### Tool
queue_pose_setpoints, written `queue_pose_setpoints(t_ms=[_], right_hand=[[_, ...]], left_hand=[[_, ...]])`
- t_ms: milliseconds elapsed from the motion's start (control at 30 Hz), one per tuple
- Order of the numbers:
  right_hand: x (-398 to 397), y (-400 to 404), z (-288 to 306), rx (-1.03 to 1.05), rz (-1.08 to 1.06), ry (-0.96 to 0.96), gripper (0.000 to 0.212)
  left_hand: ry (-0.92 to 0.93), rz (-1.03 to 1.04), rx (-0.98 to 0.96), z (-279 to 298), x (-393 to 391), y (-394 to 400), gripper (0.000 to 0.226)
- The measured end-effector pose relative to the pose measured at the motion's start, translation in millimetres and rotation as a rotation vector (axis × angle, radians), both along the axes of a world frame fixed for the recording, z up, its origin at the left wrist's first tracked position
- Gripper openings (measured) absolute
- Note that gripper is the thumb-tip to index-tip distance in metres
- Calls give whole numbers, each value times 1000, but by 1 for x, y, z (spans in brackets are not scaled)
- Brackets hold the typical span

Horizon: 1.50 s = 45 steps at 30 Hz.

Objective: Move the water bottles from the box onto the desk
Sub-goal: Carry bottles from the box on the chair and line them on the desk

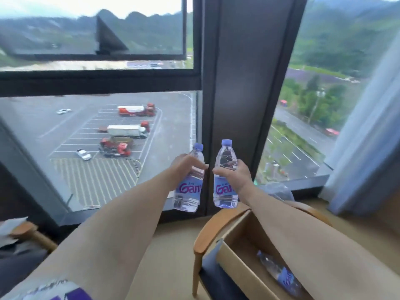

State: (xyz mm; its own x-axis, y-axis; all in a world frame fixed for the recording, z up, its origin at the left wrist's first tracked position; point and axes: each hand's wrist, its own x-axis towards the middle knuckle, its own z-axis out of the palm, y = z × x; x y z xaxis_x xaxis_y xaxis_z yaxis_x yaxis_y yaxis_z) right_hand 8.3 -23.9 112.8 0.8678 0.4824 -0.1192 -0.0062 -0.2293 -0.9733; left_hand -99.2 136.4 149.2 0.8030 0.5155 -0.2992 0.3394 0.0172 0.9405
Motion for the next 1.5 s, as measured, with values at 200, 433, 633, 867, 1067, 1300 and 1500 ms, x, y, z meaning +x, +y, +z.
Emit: queue_pose_setpoints(t_ms=[200, 433, 633, 867, 1067, 1300, 1500], right_hand=[[-43, 59, 2, 75, 254, 135, 54], [-161, 106, 1, 72, 664, 239, 68], [-289, 125, 16, 97, 937, 225, 64], [-457, 116, 40, 133, 1302, 240, 46], [-631, 74, 46, 130, 1520, 250, 56], [-816, 13, 32, 46, 1682, 291, 64], [-949, -31, 33, -16, 1852, 246, 64]], left_hand=[[-33, 401, 52, 3, -95, 20, 44], [-28, 887, 68, 8, -251, 8, 48], [14, 1184, 130, 29, -378, -34, 53], [17, 1419, 154, 49, -521, -105, 51], [46, 1603, 208, 52, -665, -171, 50], [71, 1872, 185, 39, -839, -259, 65], [37, 2059, 125, 27, -956, -333, 71]])
